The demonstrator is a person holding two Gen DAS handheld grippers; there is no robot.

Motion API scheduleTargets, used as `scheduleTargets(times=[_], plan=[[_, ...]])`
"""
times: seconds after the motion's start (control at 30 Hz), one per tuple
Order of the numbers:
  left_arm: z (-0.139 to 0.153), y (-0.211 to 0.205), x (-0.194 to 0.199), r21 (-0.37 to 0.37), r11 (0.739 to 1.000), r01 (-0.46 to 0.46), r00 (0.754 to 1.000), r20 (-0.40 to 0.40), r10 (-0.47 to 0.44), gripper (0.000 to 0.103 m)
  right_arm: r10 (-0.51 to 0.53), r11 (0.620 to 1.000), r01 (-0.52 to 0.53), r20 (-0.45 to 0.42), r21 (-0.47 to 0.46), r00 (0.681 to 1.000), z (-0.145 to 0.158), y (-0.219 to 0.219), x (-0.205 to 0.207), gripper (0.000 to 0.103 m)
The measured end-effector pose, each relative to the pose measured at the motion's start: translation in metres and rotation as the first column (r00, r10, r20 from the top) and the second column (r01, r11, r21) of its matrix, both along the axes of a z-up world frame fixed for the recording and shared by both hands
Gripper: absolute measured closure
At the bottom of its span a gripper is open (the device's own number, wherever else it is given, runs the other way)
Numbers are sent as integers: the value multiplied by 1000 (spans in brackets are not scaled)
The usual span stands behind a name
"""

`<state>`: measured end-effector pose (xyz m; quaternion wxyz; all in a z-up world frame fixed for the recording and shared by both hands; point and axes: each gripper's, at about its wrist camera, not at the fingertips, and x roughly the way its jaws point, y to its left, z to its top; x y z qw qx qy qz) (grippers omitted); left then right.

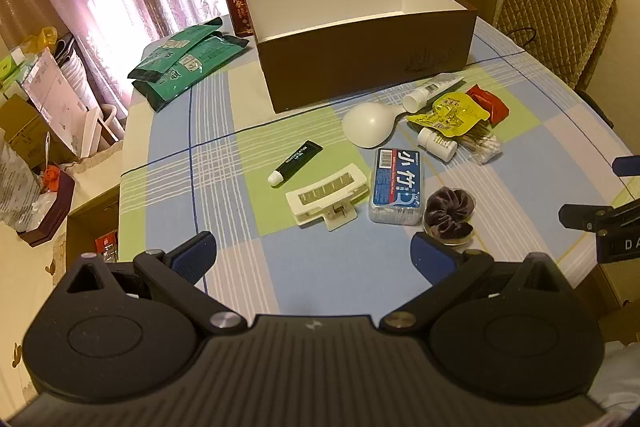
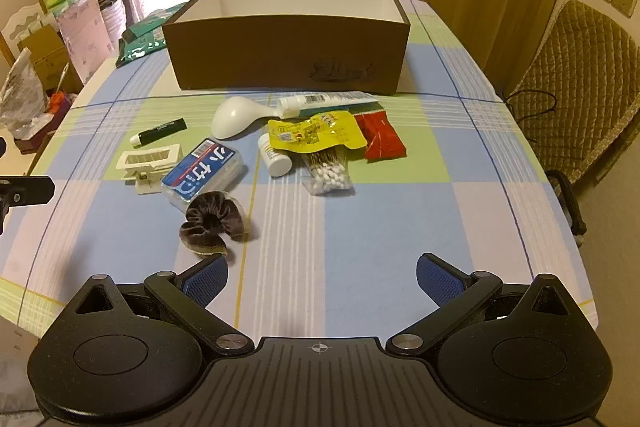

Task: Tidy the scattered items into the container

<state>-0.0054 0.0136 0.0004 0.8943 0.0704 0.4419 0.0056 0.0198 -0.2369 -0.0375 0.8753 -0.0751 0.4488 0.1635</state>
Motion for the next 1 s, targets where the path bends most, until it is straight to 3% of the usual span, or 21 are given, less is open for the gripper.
scheduleTargets(times=[1.0], plan=[[-4, 12, -6, -19, 999, 41, 999, -9, -41, 1, -23, 1000, 23, -4, -13, 1000, -2, 11, -11, 0]])
